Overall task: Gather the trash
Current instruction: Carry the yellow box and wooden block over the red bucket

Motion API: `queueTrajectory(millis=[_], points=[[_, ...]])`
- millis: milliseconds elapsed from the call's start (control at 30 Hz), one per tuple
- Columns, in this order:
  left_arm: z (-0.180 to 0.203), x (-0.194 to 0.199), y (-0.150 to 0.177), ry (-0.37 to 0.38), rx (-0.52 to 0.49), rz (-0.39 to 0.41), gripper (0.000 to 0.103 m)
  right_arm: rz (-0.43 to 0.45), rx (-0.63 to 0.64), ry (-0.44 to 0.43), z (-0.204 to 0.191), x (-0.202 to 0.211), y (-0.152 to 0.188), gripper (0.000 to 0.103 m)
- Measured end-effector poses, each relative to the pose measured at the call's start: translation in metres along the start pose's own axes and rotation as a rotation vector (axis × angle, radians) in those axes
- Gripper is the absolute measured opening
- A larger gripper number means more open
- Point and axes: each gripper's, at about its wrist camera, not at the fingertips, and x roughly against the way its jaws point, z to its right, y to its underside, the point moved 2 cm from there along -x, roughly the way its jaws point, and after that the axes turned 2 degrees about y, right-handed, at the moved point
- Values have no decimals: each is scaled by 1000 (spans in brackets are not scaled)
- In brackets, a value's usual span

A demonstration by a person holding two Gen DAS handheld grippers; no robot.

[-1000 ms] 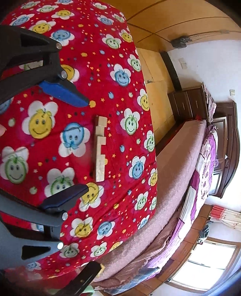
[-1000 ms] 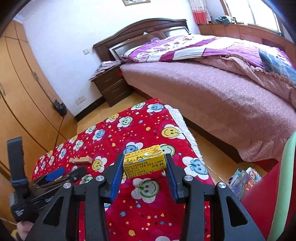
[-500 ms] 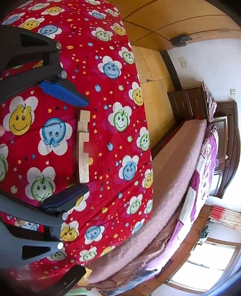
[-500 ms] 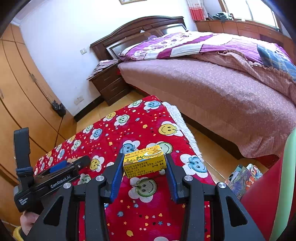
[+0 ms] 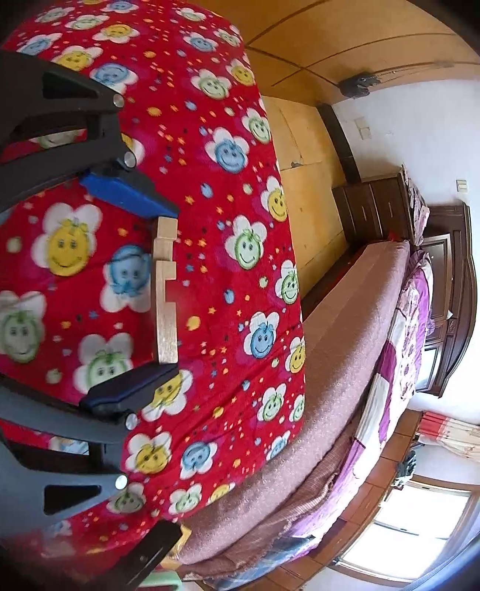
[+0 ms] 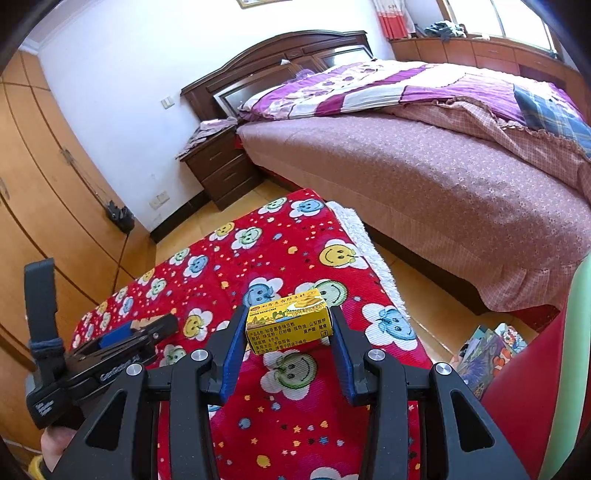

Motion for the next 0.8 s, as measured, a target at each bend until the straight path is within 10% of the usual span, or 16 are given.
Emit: queueTrajectory(millis=[800], points=[[4,143,51,96,59,124,77,58,28,-88,-19,103,14,44]])
